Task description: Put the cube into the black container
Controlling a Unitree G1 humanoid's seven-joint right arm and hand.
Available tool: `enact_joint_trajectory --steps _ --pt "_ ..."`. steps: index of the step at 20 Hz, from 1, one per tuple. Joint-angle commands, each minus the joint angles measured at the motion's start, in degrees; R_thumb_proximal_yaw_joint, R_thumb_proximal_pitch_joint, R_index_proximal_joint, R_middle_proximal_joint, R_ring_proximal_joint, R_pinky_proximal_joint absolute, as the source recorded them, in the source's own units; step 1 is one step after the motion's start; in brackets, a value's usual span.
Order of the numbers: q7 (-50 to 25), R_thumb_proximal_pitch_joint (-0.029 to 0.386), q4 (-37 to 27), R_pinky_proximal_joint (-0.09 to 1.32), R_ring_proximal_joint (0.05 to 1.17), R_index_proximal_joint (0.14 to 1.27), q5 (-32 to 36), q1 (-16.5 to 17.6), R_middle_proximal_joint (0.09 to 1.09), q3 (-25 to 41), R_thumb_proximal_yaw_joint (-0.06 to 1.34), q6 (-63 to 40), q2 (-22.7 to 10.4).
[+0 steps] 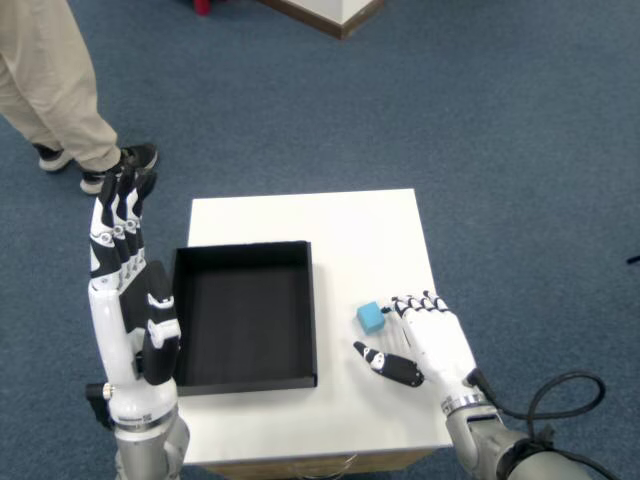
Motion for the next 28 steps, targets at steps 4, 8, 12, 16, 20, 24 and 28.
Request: enact_joint_trajectory --steps 4,8,12,16,20,24,28 --pt "-2.3 -0.015 1.2 0.14 0.28 0.52 0.1 -4.3 0.31 -0.1 0.4 0.4 -0.3" --pt "-2.3 -0.014 1.1 0.13 0.28 0.52 0.1 -4.3 0.3 -0.1 0.39 0.6 -0.3" --pt "-2.1 -0.012 1.1 0.13 0.27 0.54 0.4 -3.8 0.3 -0.3 0.38 1.1 -0.4" --pt "-1.6 -0.009 1.1 0.13 0.27 0.56 0.8 -3.8 0.3 -0.6 0.37 1.5 -0.4" --pt "-1.3 -0.005 1.1 0.15 0.28 0.61 0.9 -3.8 0.3 -0.6 0.38 1.8 -0.5" --pt "-1.3 -0.001 1.1 0.16 0.29 0.65 1.0 -3.8 0.31 -0.6 0.41 1.9 -0.4" --pt "-1.1 0.008 1.1 0.16 0.3 0.68 1.2 -3.6 0.32 -0.7 0.45 2.1 -0.4"
